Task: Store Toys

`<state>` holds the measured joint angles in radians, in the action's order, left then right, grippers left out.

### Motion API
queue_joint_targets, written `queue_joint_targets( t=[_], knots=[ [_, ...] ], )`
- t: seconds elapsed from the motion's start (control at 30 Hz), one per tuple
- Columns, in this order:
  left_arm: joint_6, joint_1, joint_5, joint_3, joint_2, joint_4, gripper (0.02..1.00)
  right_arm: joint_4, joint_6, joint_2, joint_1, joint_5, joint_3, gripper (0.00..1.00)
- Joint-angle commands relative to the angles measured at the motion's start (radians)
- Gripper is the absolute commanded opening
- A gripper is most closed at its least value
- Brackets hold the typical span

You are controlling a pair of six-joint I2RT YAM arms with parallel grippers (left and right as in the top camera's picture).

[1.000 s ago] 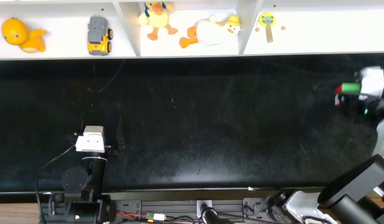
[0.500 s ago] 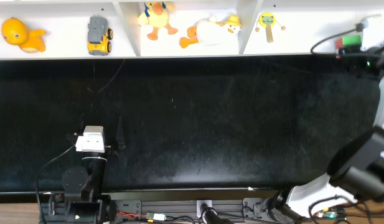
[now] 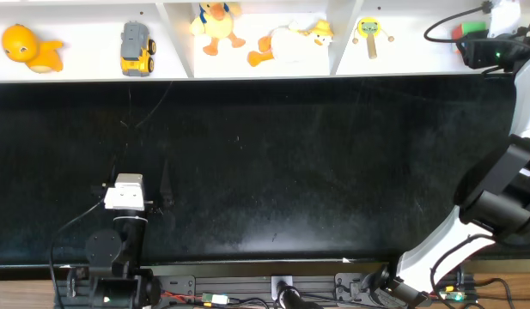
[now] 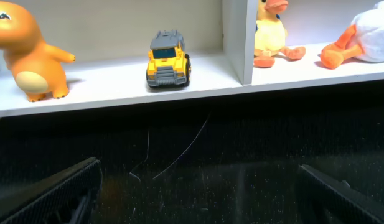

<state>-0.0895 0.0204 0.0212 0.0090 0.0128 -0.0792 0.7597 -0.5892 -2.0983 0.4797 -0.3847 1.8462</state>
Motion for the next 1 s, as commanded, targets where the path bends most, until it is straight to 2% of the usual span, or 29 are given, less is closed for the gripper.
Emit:
queue_joint_targets(
  t=[0.03, 0.27, 0.37, 0.67, 0.8, 0.9, 1.0],
  knots=[
    [-0.023, 0.008, -0.005, -0.001, -0.010, -0.005, 0.996, 0.003, 0.010, -0.009, -0.003, -0.006, 0.034, 0.996],
    [-0.023, 0.008, -0.004, -0.001, -0.010, -0.005, 0.998, 0.032, 0.011, 0.017, -0.010, 0.053, 0.033, 0.993],
    [-0.023, 0.008, -0.005, -0.001, -0.010, -0.005, 0.998, 0.028, 0.010, 0.066, -0.010, 0.054, -0.027, 0.996],
    [-0.023, 0.008, -0.005, -0.001, -0.010, -0.005, 0.998, -0.181, 0.010, 0.410, 0.010, 0.065, -0.562, 0.991],
    [-0.023, 0.008, -0.004, -0.001, -0.010, -0.005, 0.998, -0.206, 0.032, 0.544, -0.069, 0.073, -0.732, 0.996],
    [-0.023, 0.008, -0.005, -0.001, -0.010, -0.005, 0.998, -0.290, 0.159, 0.615, -0.192, 0.177, -0.820, 0.996],
    [-0.023, 0.008, -0.004, -0.001, -0.010, -0.005, 0.998, -0.424, 0.333, 0.699, -0.329, 0.331, -0.929, 0.993]
  ],
)
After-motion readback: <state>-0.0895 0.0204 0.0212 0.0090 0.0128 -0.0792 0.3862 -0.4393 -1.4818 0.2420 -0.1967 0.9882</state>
